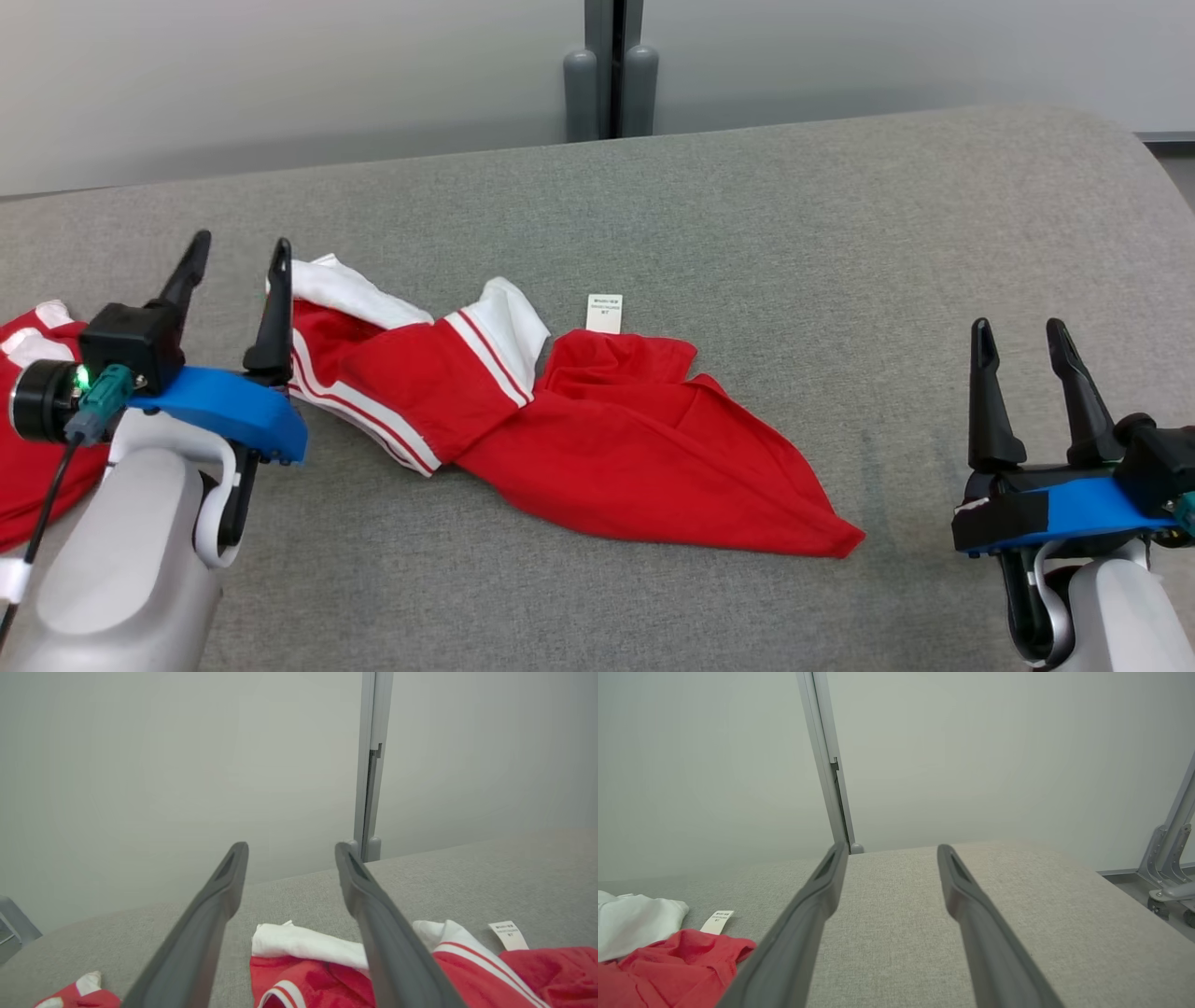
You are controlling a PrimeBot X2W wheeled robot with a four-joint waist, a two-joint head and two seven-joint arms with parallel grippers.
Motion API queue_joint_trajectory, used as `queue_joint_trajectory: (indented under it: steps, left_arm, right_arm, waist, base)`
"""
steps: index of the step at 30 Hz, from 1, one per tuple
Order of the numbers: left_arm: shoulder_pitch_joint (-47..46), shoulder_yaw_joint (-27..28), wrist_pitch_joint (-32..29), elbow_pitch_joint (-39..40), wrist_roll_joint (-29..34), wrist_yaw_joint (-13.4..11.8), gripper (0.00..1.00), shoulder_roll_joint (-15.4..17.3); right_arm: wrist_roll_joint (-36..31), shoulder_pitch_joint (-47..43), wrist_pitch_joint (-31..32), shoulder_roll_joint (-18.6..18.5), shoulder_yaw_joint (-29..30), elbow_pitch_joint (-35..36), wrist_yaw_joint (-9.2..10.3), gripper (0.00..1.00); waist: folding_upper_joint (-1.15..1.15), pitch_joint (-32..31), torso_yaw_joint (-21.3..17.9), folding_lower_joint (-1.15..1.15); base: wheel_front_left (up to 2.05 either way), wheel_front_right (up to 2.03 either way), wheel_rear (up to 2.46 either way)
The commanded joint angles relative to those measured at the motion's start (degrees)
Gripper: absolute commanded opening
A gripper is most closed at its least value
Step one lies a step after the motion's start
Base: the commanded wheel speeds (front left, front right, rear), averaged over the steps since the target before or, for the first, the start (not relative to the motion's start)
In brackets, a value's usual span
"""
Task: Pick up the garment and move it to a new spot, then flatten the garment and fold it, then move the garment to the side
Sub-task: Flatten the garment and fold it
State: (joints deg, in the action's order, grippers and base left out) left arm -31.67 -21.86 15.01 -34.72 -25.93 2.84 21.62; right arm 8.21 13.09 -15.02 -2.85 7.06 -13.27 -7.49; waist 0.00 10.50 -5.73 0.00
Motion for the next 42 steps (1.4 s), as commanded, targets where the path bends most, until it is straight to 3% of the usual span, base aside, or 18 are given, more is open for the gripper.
queue_joint_trajectory:
  steps: [1,7,12,23,27,39,42]
  left_arm:
    - [1.51,0.82,0.18,1.40,0.82,-0.44,1.00,0.07]
    - [2.14,3.81,0.19,8.47,4.53,-0.11,1.00,-1.03]
    - [-1.67,2.72,0.08,5.97,4.09,2.08,1.00,-3.42]
    - [-14.64,-4.71,-5.42,-7.24,3.03,4.52,1.00,-7.96]
    - [-17.42,-8.35,-10.53,-14.06,0.49,4.73,1.00,-8.97]
    - [-18.90,-23.09,-27.18,-22.08,-11.08,4.66,1.00,-7.58]
    - [-18.52,-25.67,-28.18,-22.00,-13.33,4.67,1.00,-6.85]
  right_arm:
    - [-0.13,0.26,-0.22,-0.08,-0.07,0.12,-0.01,1.00]
    - [0.14,1.00,-0.22,-0.08,-0.97,0.09,-0.01,1.00]
    - [0.05,1.67,-0.22,-0.09,-1.39,-0.22,-0.01,1.00]
    - [-0.35,3.30,-0.23,-0.08,-1.72,-0.41,-0.01,1.00]
    - [-0.16,3.56,-0.23,-0.09,-1.65,-0.38,-0.01,1.00]
    - [0.24,4.45,-0.22,-0.08,-2.25,-1.20,-0.01,1.00]
    - [0.14,4.67,-0.22,-0.08,-2.25,-1.21,-0.01,1.00]
  waist:
    - [0.00,0.12,0.20,0.00]
    - [0.00,0.88,-0.05,0.00]
    - [0.00,2.25,-1.50,0.00]
    - [0.00,5.62,-4.86,0.00]
    - [0.00,6.74,-5.69,0.00]
    - [0.00,7.78,-6.87,0.00]
    - [0.00,7.68,-7.11,0.00]
  base:
    - [0.00,0.00,0.00]
    - [0.00,0.00,0.00]
    - [0.00,0.00,0.00]
    - [0.00,0.00,0.00]
    - [0.00,0.00,0.00]
    - [0.00,0.00,0.00]
    - [0.00,0.00,0.00]
